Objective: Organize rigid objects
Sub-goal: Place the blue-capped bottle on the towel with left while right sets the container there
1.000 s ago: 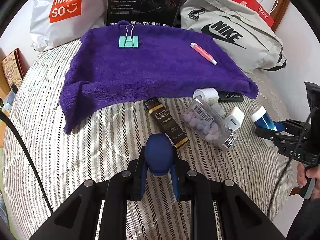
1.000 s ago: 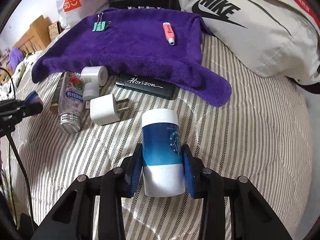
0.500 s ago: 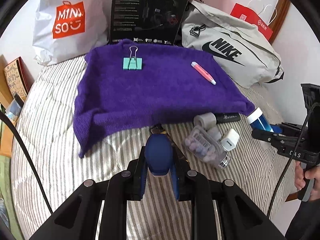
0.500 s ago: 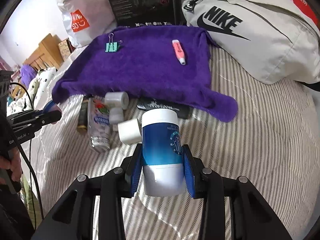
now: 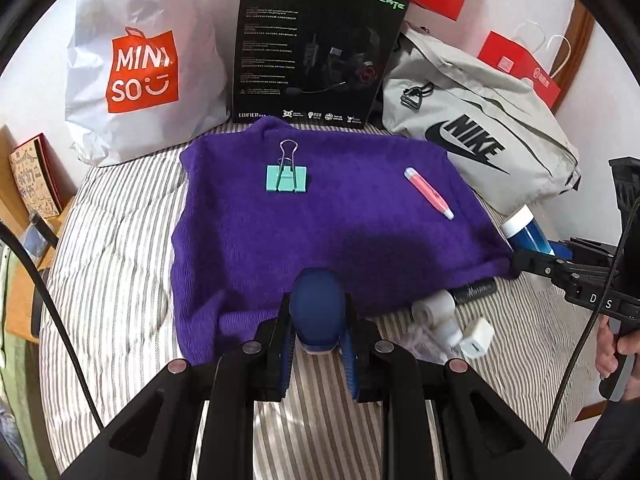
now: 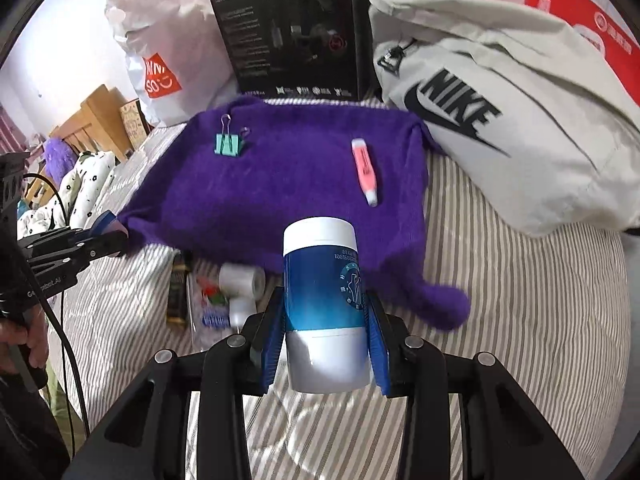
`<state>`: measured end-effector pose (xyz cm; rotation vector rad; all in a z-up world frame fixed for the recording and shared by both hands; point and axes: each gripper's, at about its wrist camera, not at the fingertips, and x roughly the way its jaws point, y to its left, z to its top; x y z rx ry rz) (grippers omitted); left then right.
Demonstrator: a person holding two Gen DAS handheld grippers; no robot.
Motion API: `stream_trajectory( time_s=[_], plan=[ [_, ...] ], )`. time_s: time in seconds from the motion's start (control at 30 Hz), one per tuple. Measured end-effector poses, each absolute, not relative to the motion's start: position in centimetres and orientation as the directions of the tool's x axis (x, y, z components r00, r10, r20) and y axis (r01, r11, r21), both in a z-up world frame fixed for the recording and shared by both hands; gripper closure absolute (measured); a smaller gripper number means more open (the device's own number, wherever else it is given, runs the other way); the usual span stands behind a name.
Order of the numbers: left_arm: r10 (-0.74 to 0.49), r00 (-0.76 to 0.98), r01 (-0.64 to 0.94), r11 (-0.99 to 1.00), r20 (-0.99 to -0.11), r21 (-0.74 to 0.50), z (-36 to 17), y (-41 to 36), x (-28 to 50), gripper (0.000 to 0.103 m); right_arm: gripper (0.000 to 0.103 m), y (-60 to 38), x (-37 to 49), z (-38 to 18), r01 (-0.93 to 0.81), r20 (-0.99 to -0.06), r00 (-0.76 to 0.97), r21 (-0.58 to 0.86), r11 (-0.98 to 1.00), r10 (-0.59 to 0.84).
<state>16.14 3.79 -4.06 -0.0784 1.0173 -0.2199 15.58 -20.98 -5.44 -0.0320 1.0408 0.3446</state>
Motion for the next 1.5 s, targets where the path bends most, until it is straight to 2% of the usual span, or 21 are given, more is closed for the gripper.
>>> stream_trajectory(
  time_s=[0.23, 0.77, 1.03, 1.5],
  plan=[
    [-0.235, 0.497, 0.127, 0.972, -0.835, -0.198, -5.1, 4.1, 19.4, 0.083, 0.065, -20.1, 18.9, -5.5, -0.291, -0.847, 0.454, 0.154, 0.944, 0.278],
    [-0.197, 0.507, 0.079, 0.98, -0.839, -0.183, -7.7, 6.0, 26.4, 0.083, 0.065, -19.0, 24.0, -9.8, -0.3, -0.885, 0.401, 0.116, 0.947, 0.236],
    [-0.143, 0.5, 0.061, 0.99, -0.854, -0.13, -9.0, 6.2, 29.7, 0.083, 0.065, -19.1, 24.2, -11.0, -0.314, -0.899, 0.387, 0.08, 0.946, 0.204],
    [-0.099, 0.48, 0.082, 0.994, -0.872, -0.068, -10.3, 5.4, 30.6, 0.082, 0.065, -18.4, 24.4, -12.1, -0.348, -0.909, 0.374, 0.049, 0.936, 0.187]
  ],
)
